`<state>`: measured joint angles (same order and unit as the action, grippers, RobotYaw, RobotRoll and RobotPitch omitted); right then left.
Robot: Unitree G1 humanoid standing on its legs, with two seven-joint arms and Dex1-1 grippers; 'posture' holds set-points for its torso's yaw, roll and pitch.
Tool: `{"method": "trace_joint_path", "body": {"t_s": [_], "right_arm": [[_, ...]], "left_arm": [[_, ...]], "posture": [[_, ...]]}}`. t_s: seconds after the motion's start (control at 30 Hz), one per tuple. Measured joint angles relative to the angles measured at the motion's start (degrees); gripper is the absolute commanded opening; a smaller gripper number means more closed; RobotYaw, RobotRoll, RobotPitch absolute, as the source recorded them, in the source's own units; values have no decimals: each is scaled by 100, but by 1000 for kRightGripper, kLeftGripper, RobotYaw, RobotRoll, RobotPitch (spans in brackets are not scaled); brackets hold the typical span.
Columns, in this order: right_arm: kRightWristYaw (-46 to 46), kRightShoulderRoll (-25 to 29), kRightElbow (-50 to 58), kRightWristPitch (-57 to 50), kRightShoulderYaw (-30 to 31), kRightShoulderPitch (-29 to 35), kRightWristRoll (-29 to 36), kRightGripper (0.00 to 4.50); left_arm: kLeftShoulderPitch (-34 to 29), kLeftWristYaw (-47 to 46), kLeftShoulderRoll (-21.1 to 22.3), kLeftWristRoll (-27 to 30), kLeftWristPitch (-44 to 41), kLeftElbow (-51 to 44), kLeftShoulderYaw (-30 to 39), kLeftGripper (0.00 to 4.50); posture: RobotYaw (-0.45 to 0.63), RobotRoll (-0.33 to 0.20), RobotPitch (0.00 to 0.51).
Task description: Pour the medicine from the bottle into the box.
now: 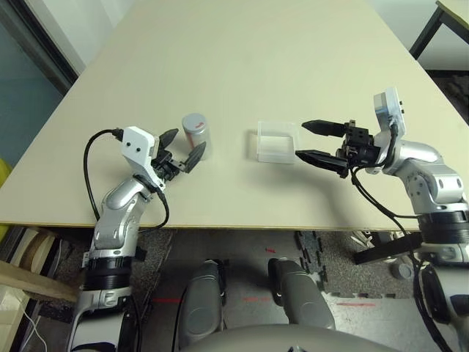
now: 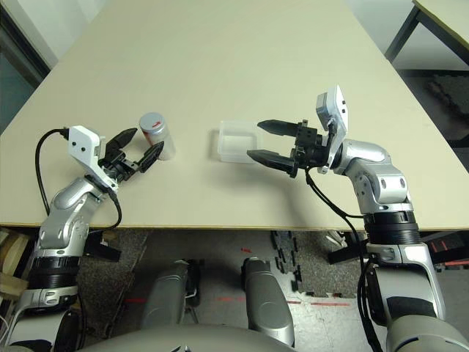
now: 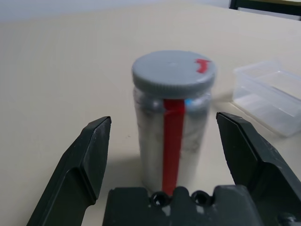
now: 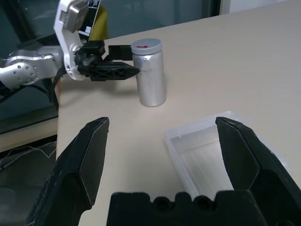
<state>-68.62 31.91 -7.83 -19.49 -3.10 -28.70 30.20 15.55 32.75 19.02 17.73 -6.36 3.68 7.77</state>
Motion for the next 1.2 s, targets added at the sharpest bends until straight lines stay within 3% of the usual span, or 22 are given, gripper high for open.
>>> {"method": "trace_joint_path", "body": {"t_s": [0.77, 1.2], "right_arm": [[106, -1, 105, -3, 7, 51, -9, 4500], [114, 10, 105, -12, 9, 52, -15, 4500]], "left_arm": [[756, -322, -447, -216, 492, 1249, -165, 4492], [1112, -274, -490, -269, 806, 1804, -219, 4492]], "posture": [[-161, 0, 167], [-172, 0, 166]]}}
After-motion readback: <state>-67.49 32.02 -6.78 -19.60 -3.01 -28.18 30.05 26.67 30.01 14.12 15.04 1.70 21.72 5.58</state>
